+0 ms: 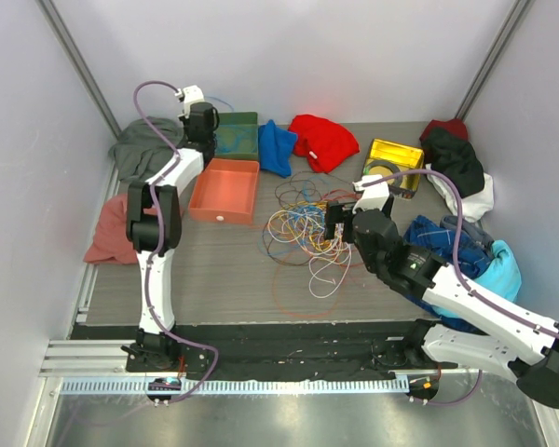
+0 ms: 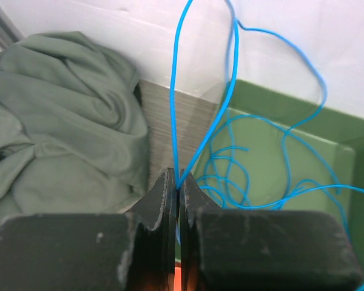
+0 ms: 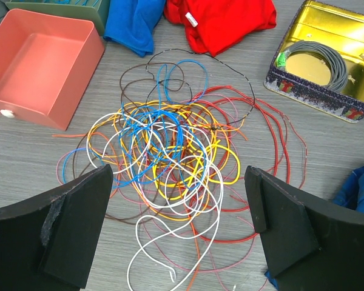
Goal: Untangle the cables
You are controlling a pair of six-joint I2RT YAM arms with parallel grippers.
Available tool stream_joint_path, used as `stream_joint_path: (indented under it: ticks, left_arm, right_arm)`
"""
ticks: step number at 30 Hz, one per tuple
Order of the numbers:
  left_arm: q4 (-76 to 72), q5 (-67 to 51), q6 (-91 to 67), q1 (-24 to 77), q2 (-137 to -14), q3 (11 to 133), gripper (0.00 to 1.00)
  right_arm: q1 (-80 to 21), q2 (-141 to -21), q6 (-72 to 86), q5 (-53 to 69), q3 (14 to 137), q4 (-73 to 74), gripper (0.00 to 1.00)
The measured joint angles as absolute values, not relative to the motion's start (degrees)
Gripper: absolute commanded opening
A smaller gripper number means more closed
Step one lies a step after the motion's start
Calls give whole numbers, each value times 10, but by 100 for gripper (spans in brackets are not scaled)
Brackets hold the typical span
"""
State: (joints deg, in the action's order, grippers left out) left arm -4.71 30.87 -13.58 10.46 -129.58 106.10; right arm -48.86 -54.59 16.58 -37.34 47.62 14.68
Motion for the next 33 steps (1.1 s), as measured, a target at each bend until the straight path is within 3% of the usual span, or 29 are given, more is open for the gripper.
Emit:
stream_joint_path:
  ticks: [13,15,16,18,21,25,26,28,29,33]
  left_arm:
    - [-36,253,-180,111,-1382,1226,0]
    - [-28,247,-186,112,-1393,1226,14]
    - [-25,245,-188,113,-1398,1225,31]
    - [-16,243,-193,114,-1403,1218,44]
    - [-13,247,-194,115,-1402,1203,72]
    - [-12,255,-191,116,-1389,1181,77]
    - [-11,255,-191,116,-1381,1173,83]
    - [-9,257,-189,117,-1357,1159,86]
    - [-8,258,-188,118,-1339,1150,99]
    - [-10,258,-193,124,-1223,1082,99]
  right_arm:
    - [-477,-575,162,-371,476,144,100]
    - [-475,-582,161,-369,476,143,100]
    - [-475,-584,161,-368,476,143,100]
    - [-474,-585,161,-366,476,143,100]
    - [-474,-585,162,-364,476,141,100]
    - [-474,-585,164,-358,476,141,100]
    - [-474,-584,166,-357,476,141,100]
    - [-474,-580,169,-354,476,141,100]
    - [-474,-577,172,-352,476,141,100]
    - [-474,-561,186,-343,476,141,100]
